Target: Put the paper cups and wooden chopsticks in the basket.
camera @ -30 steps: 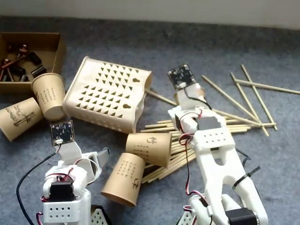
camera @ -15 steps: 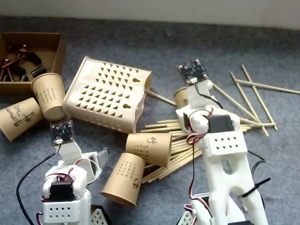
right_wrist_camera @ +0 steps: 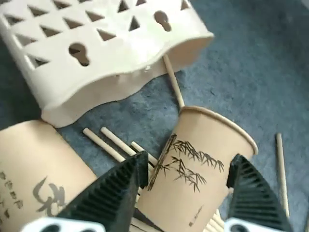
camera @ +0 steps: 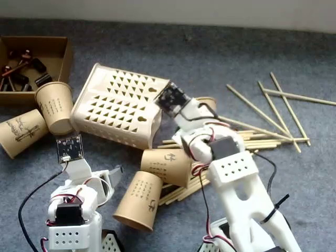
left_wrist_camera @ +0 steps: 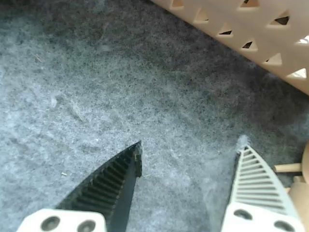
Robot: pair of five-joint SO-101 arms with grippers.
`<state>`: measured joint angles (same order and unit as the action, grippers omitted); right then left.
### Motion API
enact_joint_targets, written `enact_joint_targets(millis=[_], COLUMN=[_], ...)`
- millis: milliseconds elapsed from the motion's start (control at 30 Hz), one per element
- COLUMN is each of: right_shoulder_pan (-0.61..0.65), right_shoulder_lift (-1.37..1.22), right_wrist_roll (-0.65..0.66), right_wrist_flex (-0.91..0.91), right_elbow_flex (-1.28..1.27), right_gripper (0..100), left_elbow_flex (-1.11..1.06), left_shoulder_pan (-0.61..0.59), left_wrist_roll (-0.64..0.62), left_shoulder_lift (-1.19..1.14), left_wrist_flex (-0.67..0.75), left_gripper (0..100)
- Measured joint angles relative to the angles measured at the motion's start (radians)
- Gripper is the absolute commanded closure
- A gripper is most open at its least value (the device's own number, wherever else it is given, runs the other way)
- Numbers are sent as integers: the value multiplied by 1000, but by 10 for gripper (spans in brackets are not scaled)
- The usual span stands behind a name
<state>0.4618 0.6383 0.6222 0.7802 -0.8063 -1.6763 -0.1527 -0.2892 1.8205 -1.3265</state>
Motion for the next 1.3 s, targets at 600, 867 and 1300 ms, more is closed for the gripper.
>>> enact_joint_targets(millis=[600,867,1300], right_shoulder_pan=[143,143,195], right_shoulder_lift=[-130,-331,-465], right_wrist_roll=[281,448,462], right_wrist_flex=[-545,-790,-1013], right_elbow_flex=[-206,-210,-216], right_gripper=[728,785,793], left_elbow_flex=[0,0,0], left_shoulder_pan=[0,0,0], left_wrist_roll=[0,0,0], left_shoulder_lift=[0,0,0], left_wrist_flex=[0,0,0], left_gripper=[700,700,700])
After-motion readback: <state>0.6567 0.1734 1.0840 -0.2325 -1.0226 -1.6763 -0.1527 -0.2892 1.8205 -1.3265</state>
